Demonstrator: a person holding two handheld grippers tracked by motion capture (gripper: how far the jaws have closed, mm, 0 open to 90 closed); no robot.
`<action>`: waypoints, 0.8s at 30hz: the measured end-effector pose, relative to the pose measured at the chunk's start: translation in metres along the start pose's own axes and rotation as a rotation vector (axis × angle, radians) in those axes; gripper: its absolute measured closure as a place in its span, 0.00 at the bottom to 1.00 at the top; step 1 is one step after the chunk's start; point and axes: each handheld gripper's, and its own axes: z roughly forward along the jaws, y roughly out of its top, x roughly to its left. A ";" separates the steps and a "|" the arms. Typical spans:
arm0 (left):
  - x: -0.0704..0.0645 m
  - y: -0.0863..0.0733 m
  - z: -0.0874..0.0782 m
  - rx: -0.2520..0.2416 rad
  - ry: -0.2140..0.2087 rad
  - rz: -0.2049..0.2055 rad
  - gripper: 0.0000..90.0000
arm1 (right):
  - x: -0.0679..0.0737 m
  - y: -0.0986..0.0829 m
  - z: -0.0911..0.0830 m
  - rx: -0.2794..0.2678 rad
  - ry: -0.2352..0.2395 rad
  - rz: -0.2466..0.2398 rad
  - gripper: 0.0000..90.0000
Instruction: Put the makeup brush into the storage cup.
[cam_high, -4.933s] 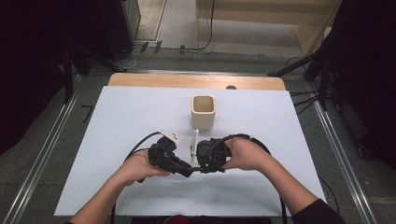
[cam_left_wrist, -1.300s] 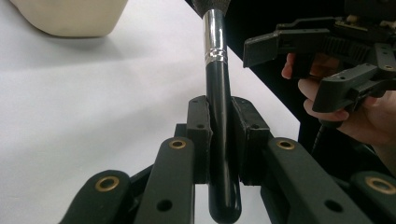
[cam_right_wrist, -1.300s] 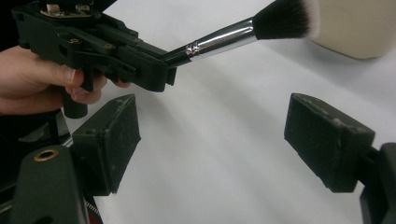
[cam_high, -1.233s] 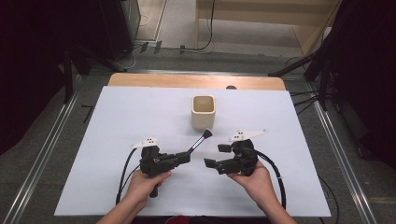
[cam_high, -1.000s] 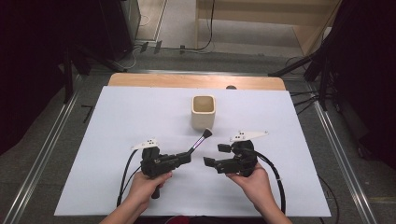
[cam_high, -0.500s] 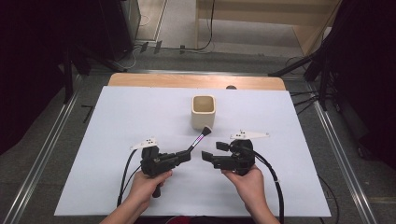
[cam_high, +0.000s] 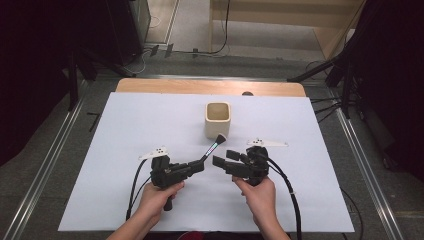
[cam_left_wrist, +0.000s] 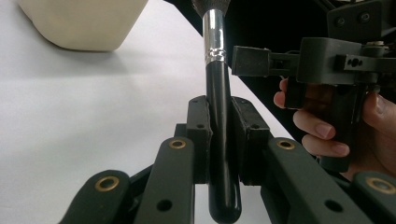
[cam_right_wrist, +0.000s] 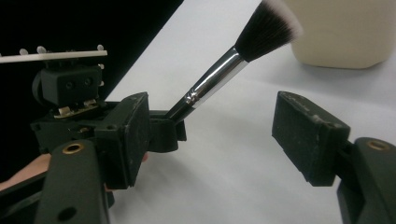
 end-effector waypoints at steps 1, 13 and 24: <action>0.000 0.000 0.000 -0.001 0.001 0.000 0.88 | 0.000 0.000 0.001 -0.002 0.003 0.008 0.34; 0.000 -0.001 0.001 -0.015 0.005 -0.010 0.88 | 0.003 0.000 0.014 -0.037 0.014 0.086 0.35; 0.000 -0.002 0.001 -0.030 0.009 -0.015 0.88 | 0.003 0.000 0.021 -0.056 0.029 0.165 0.37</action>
